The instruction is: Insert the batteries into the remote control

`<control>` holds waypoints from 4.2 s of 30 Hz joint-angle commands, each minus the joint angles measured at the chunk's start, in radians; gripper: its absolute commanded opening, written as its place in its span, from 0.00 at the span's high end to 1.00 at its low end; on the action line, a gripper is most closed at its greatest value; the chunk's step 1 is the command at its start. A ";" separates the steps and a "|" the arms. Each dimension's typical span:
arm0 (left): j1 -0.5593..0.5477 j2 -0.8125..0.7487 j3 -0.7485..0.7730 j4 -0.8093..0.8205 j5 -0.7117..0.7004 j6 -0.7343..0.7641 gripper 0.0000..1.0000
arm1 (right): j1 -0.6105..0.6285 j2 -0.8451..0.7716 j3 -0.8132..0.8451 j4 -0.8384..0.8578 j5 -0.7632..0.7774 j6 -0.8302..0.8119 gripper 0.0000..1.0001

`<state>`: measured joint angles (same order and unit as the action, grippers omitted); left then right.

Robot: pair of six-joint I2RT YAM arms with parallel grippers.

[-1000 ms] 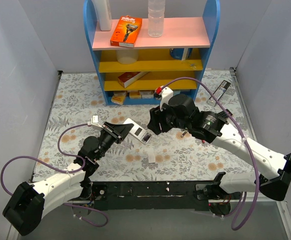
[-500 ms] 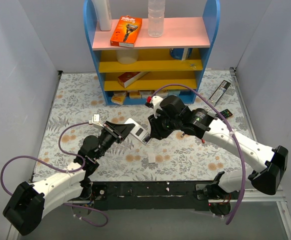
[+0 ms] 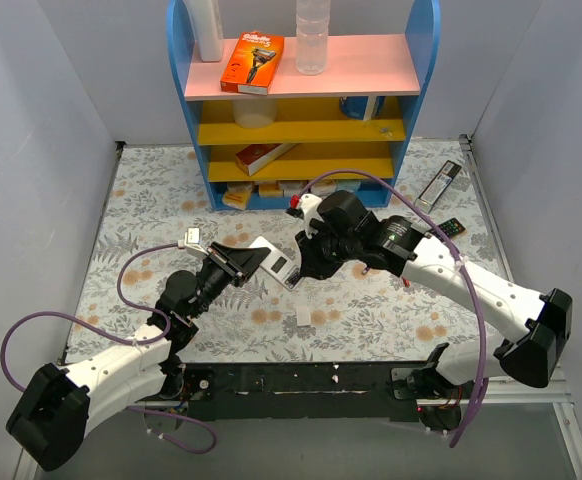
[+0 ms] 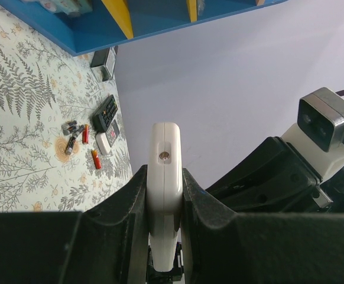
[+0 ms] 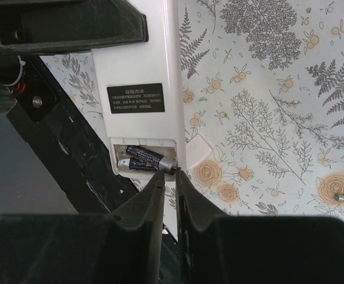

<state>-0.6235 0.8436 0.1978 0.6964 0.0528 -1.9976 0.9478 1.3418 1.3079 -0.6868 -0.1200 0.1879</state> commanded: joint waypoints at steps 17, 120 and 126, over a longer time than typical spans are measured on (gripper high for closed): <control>0.011 0.015 0.054 0.153 0.071 -0.038 1.00 | -0.009 0.082 0.085 -0.029 -0.079 -0.039 0.90; 0.082 -0.501 -0.087 -0.764 -0.375 0.154 1.00 | 0.078 0.181 -0.340 0.207 -0.021 -0.668 0.02; 0.084 -0.549 -0.077 -0.836 -0.389 0.149 1.00 | 0.092 0.236 -0.337 0.248 -0.012 -0.700 0.04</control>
<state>-0.5461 0.3248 0.0799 -0.0708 -0.2932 -1.8385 1.0264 1.5478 0.9657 -0.4938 -0.1333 -0.4644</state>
